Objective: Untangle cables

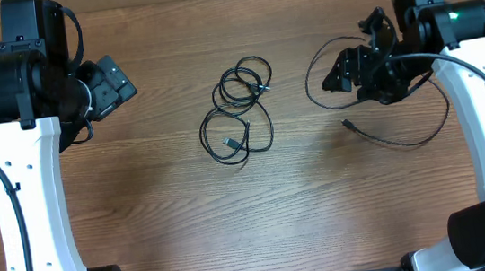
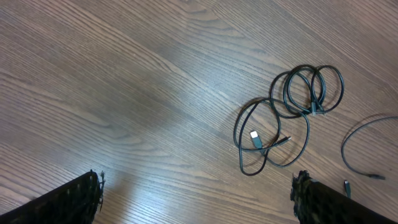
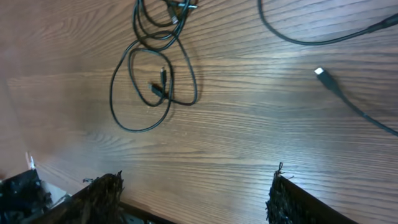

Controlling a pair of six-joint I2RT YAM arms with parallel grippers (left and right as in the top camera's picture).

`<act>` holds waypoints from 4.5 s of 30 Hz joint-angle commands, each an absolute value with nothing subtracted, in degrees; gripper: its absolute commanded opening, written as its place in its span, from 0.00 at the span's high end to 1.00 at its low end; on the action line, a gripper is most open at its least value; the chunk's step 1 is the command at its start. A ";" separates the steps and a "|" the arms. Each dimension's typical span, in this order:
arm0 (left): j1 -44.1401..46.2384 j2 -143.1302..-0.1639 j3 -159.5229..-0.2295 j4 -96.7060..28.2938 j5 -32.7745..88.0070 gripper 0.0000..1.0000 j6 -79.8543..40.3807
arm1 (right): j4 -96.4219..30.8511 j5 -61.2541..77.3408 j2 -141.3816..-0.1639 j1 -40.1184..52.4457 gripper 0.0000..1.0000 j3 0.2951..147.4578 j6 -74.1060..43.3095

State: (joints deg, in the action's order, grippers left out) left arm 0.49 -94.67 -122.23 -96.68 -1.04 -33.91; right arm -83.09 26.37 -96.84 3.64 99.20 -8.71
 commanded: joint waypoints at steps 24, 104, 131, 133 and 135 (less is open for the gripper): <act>0.40 -95.13 -121.91 -96.79 -0.99 0.00 -32.77 | -86.50 22.55 -74.06 4.12 0.00 98.63 -8.54; 0.40 -95.13 -121.91 -96.79 -0.99 0.00 -32.77 | -84.09 20.58 -76.58 4.12 0.00 98.59 -8.51; 0.40 -95.13 -121.91 -96.79 -0.99 0.01 -32.77 | -84.07 20.58 -76.58 4.12 0.00 98.59 -8.49; 0.40 -95.13 -121.91 -96.79 -1.02 0.00 -32.77 | -83.92 20.58 -76.58 4.12 0.00 98.59 -8.51; 0.40 -95.13 -121.91 -96.79 -0.99 0.00 -32.77 | -83.70 20.58 -76.58 4.12 0.00 98.59 -8.51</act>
State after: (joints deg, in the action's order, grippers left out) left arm 0.49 -94.67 -122.23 -96.68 -1.04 -33.91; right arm -84.29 20.93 -76.66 3.90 98.89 -8.80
